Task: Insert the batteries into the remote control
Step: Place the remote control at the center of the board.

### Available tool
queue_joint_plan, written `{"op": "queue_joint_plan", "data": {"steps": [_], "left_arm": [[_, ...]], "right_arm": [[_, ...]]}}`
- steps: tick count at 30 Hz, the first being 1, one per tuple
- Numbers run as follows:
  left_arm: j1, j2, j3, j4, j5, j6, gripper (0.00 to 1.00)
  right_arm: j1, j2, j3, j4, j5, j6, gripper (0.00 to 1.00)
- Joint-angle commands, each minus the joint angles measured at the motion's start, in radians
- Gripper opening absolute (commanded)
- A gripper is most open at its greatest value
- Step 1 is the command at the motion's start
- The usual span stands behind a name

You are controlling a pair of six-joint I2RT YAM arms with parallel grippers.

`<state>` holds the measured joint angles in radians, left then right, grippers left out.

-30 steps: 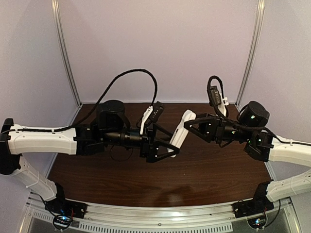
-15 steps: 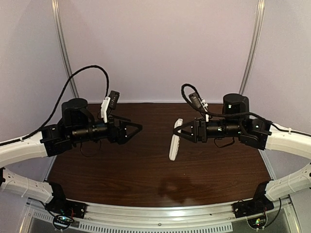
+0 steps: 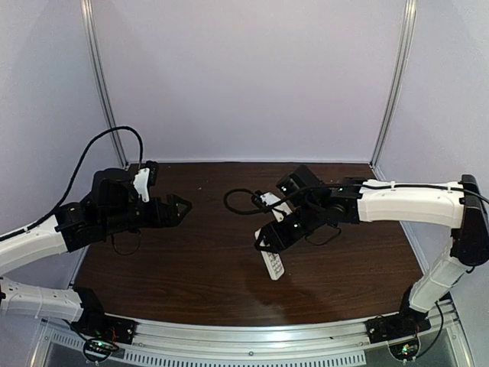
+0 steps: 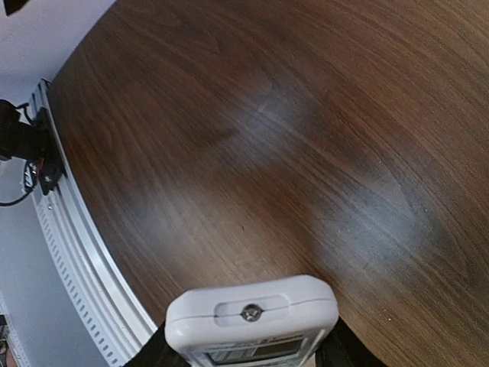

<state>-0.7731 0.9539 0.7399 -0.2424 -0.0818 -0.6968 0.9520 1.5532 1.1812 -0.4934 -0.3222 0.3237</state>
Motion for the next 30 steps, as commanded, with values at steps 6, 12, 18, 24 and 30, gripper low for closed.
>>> {"op": "queue_joint_plan", "data": {"steps": [6,12,18,24,30], "left_arm": [[0.006,0.009,-0.042,-0.03,-0.042,-0.03,0.97],[0.007,0.035,-0.051,-0.032,-0.042,-0.029,0.98],[0.009,0.051,-0.062,-0.042,-0.08,-0.04,0.97],[0.043,0.084,-0.065,-0.074,-0.078,-0.047,0.97],[0.059,0.092,-0.08,-0.057,-0.059,-0.039,0.97]], "right_arm": [[0.107,0.225,0.174,-0.238,0.179,-0.082,0.1],[0.154,0.37,0.291,-0.345,0.207,-0.12,0.13],[0.18,0.494,0.397,-0.428,0.258,-0.137,0.17],[0.188,0.571,0.45,-0.445,0.233,-0.139,0.28],[0.19,0.617,0.486,-0.451,0.23,-0.141,0.31]]}}
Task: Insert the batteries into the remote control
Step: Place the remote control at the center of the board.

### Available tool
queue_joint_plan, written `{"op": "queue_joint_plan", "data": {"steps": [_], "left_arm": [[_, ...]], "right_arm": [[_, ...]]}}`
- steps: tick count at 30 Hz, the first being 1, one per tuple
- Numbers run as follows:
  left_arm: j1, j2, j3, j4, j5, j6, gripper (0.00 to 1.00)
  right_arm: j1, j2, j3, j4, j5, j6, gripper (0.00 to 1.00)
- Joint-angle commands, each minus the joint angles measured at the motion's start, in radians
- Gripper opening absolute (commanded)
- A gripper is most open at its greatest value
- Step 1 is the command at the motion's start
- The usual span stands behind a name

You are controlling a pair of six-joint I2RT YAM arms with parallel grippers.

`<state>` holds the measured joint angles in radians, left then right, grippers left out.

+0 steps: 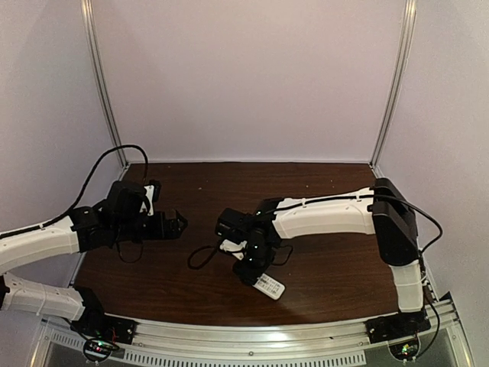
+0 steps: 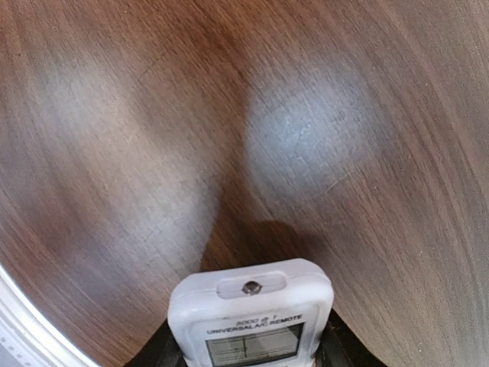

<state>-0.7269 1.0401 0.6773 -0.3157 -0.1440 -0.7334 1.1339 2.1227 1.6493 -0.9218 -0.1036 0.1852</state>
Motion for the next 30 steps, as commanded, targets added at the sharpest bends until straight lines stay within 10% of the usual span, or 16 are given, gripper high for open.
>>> {"op": "queue_joint_plan", "data": {"steps": [1,18,30], "left_arm": [[0.013,0.007,-0.018,0.019,0.003,-0.002,0.97],[0.03,0.053,0.007,0.052,0.09,0.042,0.97],[0.05,0.192,0.281,-0.039,0.144,0.21,0.97]], "right_arm": [[0.008,0.054,0.023,-0.022,0.012,-0.005,0.31],[0.008,0.038,0.037,0.013,-0.059,0.001,0.73],[-0.104,-0.278,-0.155,0.295,-0.132,0.063,0.98]]}}
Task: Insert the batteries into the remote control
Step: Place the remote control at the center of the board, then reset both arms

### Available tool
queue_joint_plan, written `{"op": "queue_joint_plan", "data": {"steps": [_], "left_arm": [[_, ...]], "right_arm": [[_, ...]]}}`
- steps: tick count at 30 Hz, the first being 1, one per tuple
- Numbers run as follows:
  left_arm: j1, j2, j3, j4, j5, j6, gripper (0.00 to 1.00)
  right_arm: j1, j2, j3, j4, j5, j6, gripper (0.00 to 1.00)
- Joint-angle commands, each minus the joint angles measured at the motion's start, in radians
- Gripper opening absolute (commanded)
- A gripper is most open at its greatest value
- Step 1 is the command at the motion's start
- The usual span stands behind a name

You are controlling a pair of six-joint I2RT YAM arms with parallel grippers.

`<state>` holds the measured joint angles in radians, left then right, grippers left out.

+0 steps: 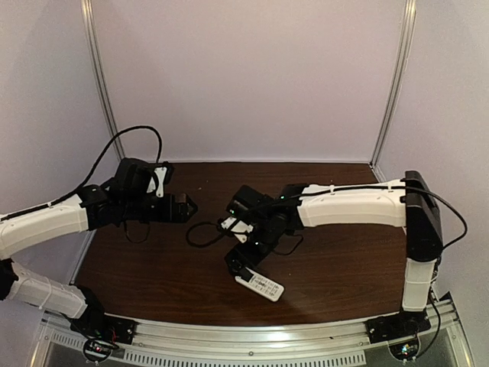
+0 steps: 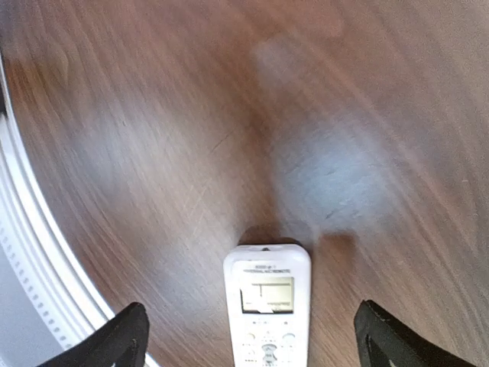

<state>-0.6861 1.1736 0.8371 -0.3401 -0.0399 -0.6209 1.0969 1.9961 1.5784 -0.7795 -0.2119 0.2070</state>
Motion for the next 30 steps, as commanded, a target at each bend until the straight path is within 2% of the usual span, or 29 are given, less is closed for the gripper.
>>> {"op": "queue_joint_plan", "data": {"steps": [1,8,13,17,23,30], "left_arm": [[0.01,0.084,0.158,-0.027,0.04,0.117,0.97],[0.012,0.273,0.42,-0.085,0.117,0.237,0.97],[0.013,0.408,0.499,-0.063,0.163,0.237,0.97],[0.013,0.444,0.425,0.032,0.202,0.191,0.97],[0.013,0.403,0.227,0.157,0.191,0.11,0.97],[0.013,0.343,0.088,0.241,0.161,0.046,0.97]], "right_arm": [[-0.085,-0.189,-0.117,0.186,-0.027,0.053,0.99],[-0.285,-0.435,-0.36,0.399,-0.1,0.138,1.0],[-0.435,-0.614,-0.572,0.587,-0.148,0.192,1.0],[-0.533,-0.732,-0.728,0.689,-0.14,0.213,1.0],[-0.616,-0.846,-0.927,0.817,-0.128,0.235,1.0],[-0.631,-0.873,-1.012,0.887,-0.162,0.246,1.0]]}}
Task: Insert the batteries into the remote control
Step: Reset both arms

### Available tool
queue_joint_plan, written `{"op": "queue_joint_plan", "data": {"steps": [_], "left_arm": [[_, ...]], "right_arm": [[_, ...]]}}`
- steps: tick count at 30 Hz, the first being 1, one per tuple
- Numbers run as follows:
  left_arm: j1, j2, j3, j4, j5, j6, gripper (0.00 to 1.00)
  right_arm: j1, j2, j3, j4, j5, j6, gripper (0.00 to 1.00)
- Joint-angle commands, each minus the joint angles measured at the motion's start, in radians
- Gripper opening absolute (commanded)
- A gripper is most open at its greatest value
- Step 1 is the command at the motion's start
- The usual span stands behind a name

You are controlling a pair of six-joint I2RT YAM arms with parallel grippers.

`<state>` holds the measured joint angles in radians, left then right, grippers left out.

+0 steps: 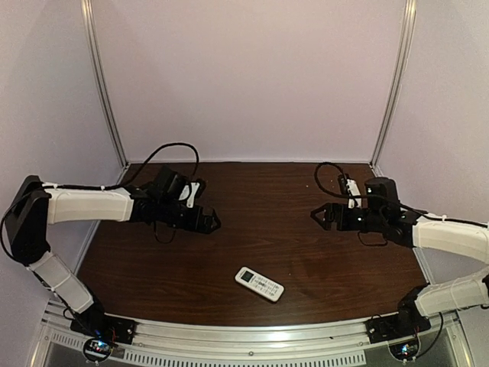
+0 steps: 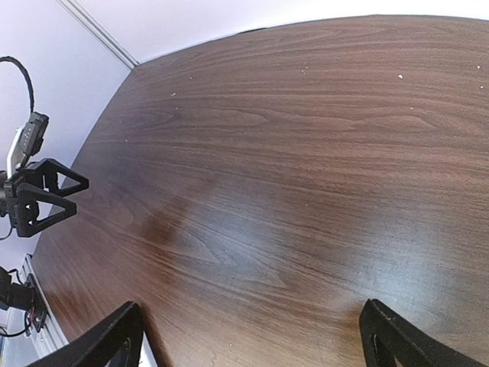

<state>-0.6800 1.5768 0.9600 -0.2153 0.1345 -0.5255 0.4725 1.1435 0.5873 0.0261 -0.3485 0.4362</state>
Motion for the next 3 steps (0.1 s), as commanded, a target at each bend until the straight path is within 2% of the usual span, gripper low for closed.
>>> {"op": "queue_joint_plan", "data": {"steps": [1,3], "left_arm": [[0.007,-0.07,-0.043,0.125,-0.016,-0.055,0.97],[0.007,-0.085,-0.051,0.134,-0.024,-0.055,0.97]], "right_arm": [[-0.007,-0.022,-0.025,0.087,-0.029,0.018,1.0],[-0.007,-0.027,-0.026,0.093,-0.034,0.022,1.0]]}}
